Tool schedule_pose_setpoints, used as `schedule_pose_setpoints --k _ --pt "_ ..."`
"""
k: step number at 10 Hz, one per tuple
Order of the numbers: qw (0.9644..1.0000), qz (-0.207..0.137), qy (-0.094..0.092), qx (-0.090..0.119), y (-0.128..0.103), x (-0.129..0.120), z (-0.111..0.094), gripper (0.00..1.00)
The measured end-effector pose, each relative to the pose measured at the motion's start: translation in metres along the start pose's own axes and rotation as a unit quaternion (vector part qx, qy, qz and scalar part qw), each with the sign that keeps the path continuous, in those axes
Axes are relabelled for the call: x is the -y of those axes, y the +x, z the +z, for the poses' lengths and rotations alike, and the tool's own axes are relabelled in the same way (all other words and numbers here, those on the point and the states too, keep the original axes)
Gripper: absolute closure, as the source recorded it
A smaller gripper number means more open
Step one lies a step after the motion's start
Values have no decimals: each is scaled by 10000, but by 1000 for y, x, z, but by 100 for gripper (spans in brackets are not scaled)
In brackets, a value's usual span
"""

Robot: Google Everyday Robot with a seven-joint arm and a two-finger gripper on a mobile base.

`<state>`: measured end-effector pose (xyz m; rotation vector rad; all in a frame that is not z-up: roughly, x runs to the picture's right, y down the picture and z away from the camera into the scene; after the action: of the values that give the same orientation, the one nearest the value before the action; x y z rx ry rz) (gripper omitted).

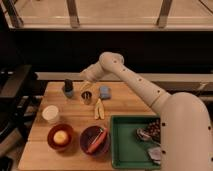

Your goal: Place eraser in purple bowl

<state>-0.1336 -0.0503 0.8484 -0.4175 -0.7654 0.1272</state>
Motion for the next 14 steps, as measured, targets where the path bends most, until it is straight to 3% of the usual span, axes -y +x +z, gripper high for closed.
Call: schedule_pose_setpoints --k 3,8,14 --pt "9997 -93 -41 240 -19 14 32 35" --pt "9979 -438 -363 313 -46 28 79 35" --pt "9961 -669 -506 268 -33 49 115 35"
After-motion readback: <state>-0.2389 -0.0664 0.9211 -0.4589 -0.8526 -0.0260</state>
